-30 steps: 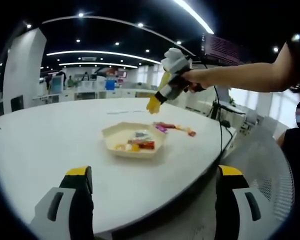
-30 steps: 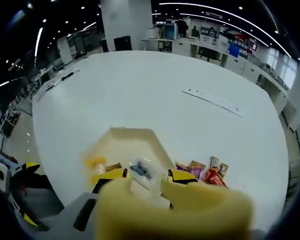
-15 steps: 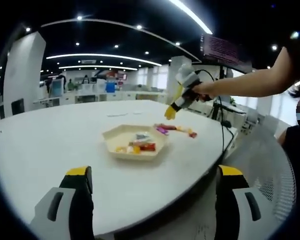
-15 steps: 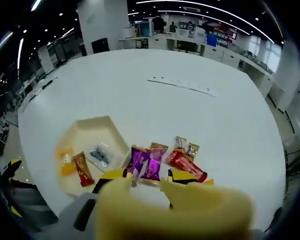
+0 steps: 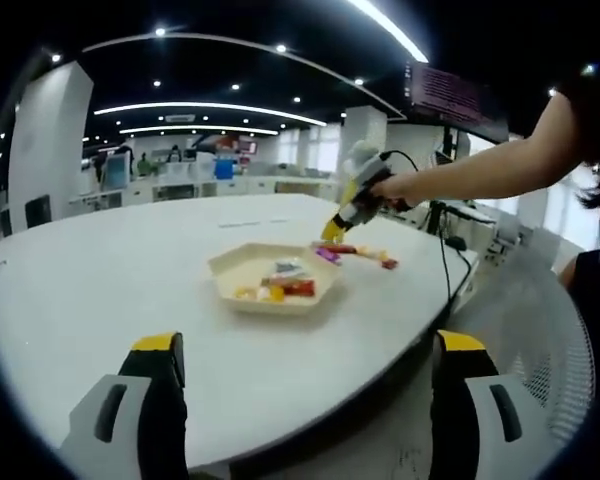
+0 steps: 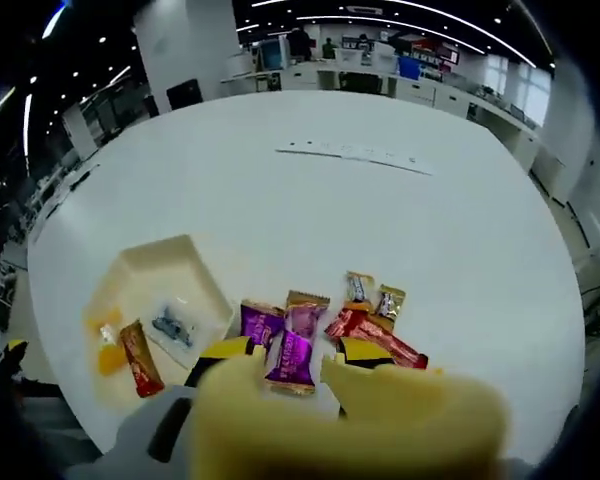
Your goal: Place the target food into the container with the food tongs after gripping and lifting it, then release it inside without dropping or visibly crushing the food.
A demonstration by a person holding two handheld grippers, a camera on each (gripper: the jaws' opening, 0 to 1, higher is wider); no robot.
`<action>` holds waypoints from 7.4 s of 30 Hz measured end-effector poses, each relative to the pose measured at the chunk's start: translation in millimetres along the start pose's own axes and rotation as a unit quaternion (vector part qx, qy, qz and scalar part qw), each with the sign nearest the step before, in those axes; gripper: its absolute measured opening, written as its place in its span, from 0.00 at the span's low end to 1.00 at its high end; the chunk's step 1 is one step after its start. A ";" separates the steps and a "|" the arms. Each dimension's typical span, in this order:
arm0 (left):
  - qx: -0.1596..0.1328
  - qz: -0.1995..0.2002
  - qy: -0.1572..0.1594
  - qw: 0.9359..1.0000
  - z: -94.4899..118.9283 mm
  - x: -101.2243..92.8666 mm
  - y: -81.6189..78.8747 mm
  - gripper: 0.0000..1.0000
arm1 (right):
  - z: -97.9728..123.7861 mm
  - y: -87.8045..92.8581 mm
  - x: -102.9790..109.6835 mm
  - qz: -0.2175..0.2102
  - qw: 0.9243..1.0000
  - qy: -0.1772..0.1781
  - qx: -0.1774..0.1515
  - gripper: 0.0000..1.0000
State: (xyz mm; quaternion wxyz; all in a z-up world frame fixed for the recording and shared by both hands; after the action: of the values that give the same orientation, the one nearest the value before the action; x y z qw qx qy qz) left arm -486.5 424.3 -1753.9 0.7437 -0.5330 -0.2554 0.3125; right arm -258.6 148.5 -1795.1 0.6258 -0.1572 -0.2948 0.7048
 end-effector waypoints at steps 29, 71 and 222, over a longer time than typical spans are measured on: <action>0.007 0.010 0.004 1.000 0.5 0.0 1.4 0.99 | -29.8 10.0 -5.9 0.058 0.997 0.055 0.003 0.25; 0.012 0.007 0.022 1.000 -0.2 -5.2 2.7 0.99 | 40.4 -3.2 5.7 0.033 0.998 0.030 -0.043 0.24; 0.013 0.009 0.023 1.000 0.3 -6.0 3.9 0.95 | 2.6 13.6 26.1 -0.044 0.995 -0.048 -0.076 0.30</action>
State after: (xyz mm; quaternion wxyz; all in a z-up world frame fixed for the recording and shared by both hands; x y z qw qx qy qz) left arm -491.6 421.0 -1757.8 0.7537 -0.5323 -0.2291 0.3100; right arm -275.2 172.8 -1797.6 0.6277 -0.1570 -0.3838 0.6589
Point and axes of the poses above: the point that each gripper's makers call its tool centre point, and the gripper's own axes: z roughly backward along the fingers, x roughly to its left, y roughly out of its underside, the point moved 2 cm from there along z, roughly backward along the fingers, and after that the axes turned 9 degrees about -z, right-handed, at the moved point
